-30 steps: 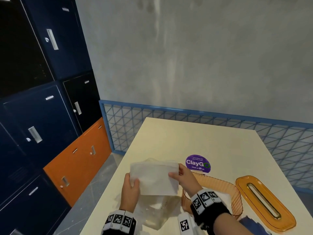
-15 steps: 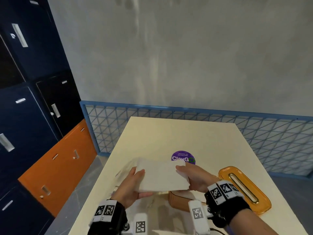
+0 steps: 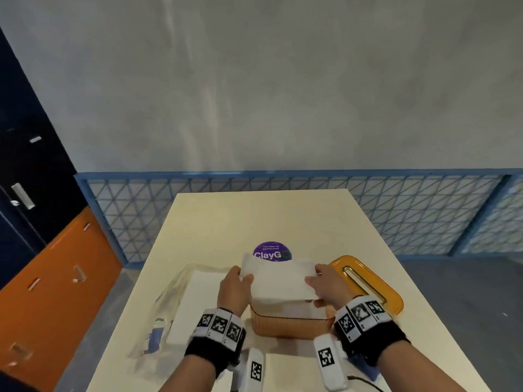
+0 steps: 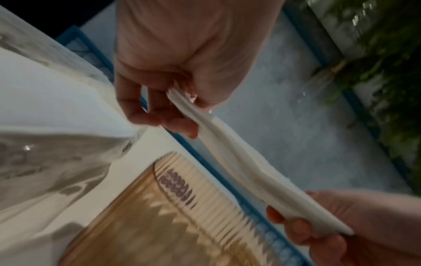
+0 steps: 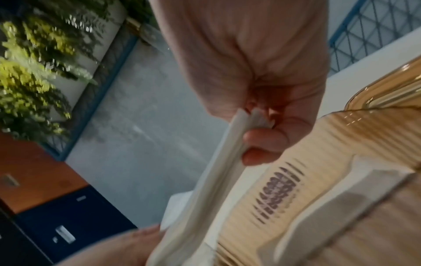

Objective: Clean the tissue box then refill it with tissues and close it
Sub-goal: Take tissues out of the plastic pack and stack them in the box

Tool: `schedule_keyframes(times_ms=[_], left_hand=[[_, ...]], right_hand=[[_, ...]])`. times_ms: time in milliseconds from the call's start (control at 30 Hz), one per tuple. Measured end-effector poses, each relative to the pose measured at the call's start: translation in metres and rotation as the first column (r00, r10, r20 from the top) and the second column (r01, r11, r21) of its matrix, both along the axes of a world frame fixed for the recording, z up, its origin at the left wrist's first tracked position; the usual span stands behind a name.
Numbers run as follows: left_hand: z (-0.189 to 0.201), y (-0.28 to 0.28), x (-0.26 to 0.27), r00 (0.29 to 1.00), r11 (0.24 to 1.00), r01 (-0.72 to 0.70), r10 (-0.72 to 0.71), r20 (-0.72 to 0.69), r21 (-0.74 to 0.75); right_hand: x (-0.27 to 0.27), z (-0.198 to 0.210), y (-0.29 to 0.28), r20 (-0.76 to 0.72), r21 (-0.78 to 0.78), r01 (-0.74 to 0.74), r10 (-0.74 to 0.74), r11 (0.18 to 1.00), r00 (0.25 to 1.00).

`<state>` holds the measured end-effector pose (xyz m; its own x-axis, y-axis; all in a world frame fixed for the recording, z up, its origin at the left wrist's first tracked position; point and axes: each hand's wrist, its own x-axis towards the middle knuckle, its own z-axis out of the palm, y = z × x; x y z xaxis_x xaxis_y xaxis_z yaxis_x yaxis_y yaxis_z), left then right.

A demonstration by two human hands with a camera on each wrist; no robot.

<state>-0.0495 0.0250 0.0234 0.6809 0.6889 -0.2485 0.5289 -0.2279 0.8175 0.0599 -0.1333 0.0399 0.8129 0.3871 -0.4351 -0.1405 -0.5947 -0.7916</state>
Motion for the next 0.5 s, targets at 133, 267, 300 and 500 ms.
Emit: schedule_keyframes(times_ms=[133,267,300,500], left_hand=[[-0.017,-0.017,0.018,0.952,0.961,0.154,-0.083,-0.295,0.229],[-0.026,-0.026,0.026,0.867,0.79,0.385,-0.133,-0.48,0.477],[-0.026,-0.027,0.028,0.839,0.739,0.444,-0.144,-0.526,0.507],[-0.033,-0.028,0.03,0.745,0.569,0.603,-0.148,-0.651,0.56]], right_hand=[[0.003,-0.026,-0.013,0.166,-0.218,-0.002,0.039,0.976,0.985],[0.004,-0.036,-0.01,0.263,-0.444,-0.044,0.177,0.895,0.948],[0.004,-0.038,-0.008,0.279,-0.481,-0.04,0.196,0.876,0.94],[0.001,-0.049,-0.004,0.278,-0.626,-0.118,0.362,0.771,0.89]])
